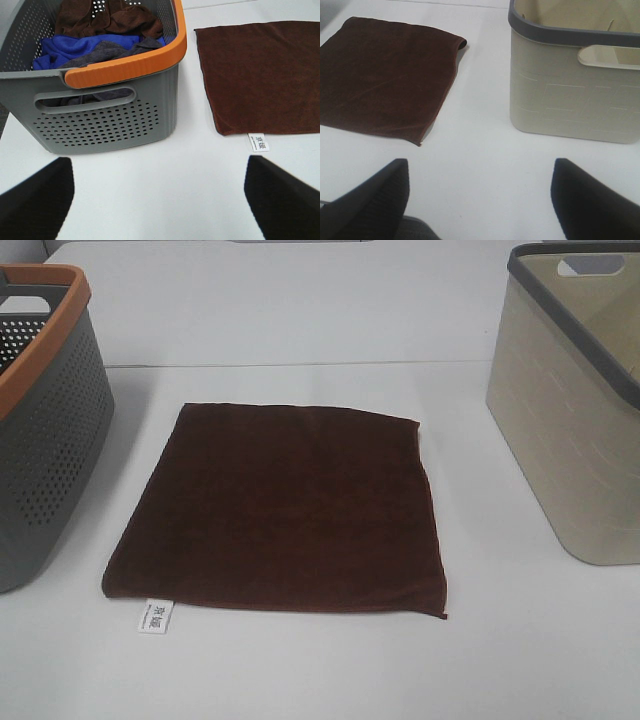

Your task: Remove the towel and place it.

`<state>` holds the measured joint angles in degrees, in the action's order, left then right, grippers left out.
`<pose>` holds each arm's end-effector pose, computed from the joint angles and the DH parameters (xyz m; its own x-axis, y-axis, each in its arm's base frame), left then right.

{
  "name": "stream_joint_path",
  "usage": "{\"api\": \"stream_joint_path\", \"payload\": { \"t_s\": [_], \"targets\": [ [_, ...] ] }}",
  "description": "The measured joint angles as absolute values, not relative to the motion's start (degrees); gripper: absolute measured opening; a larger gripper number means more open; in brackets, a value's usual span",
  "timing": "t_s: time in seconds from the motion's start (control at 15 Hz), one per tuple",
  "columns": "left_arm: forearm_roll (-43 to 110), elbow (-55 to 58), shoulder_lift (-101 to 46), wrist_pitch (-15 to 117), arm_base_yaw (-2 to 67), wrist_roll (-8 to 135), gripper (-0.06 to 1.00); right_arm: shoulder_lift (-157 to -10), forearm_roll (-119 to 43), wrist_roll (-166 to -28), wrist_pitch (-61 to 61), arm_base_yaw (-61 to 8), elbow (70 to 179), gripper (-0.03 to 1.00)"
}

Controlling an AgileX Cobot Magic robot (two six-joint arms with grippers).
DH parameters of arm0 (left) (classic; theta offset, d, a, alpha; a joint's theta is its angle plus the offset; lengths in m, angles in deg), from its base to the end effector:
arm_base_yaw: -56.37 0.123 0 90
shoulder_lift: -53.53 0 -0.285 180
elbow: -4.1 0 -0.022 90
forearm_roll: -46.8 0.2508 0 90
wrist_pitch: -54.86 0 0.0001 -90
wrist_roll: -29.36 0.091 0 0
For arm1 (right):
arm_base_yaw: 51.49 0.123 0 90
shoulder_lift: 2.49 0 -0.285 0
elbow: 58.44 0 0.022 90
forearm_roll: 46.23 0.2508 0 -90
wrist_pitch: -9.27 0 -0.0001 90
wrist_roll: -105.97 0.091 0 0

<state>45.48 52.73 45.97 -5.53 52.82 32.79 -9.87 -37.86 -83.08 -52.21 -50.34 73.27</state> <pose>-0.0052 -0.0015 0.2775 -0.4421 0.0760 -0.8937 0.1013 0.9943 0.0344 -0.0077 0.0115 0.2783 -0.4387 -0.0958 -0.8935 -0.1731 0.9847 -0.0206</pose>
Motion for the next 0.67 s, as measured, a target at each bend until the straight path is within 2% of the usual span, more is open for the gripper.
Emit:
{"api": "stream_joint_path", "payload": {
  "t_s": [0.67],
  "targets": [
    [45.48, 52.73, 45.97, -5.53, 52.82, 32.79, 0.87, -9.87, -37.86, -83.08, -52.21, -50.34, 73.27, 0.74]
  ]
}}
